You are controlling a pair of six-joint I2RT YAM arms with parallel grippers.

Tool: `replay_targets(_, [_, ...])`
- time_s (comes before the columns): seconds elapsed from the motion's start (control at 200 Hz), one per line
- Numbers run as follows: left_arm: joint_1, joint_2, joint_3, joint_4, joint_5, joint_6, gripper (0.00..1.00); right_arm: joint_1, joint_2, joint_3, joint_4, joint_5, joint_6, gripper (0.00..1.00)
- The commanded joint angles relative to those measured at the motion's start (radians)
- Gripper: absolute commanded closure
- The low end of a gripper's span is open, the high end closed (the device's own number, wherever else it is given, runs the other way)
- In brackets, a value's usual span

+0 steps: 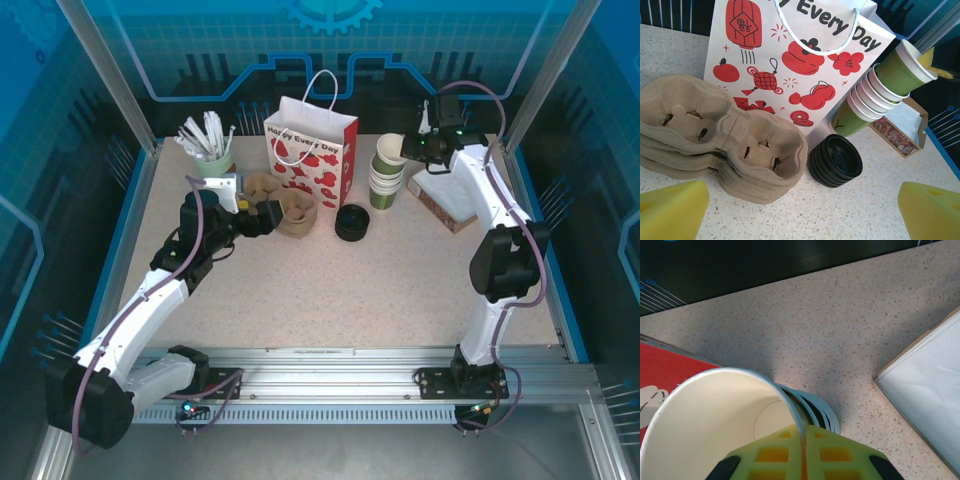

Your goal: Pack the takeout coffee

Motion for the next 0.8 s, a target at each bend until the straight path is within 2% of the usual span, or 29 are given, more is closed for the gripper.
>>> replay_targets(0.0, [-0.010, -0.010, -0.004, -0.008, 0.018, 0.016, 0.02, 0.005, -0.074, 0.060, -0.050, 0.028, -0.032, 0.91])
replay_targets(0.205, [-0.010, -0.024, 0.006, -0.040, 0.066, -0.013, 0.01, 0.010, -0.189, 0.060, -0.073, -0.009, -0.053, 0.91])
replay_targets(0.385, [-0.011, -0.047, 0.008, -0.112, 0.160, -0.098, 0.01, 0.079, -0.342, -0.074, -0.078, -0.017, -0.086, 0.90])
replay_targets(0.575, [-0.010, -0.130, -0.030, -0.204, 0.155, -0.103, 0.01, 0.289, -0.527, -0.369, -0.021, 0.017, -0.151, 0.90])
replay_targets(0.795, [-0.010, -0.215, -0.066, -0.298, 0.048, -0.081, 0.01, 0.531, -0.588, -0.650, 0.103, 0.047, -0.152, 0.89])
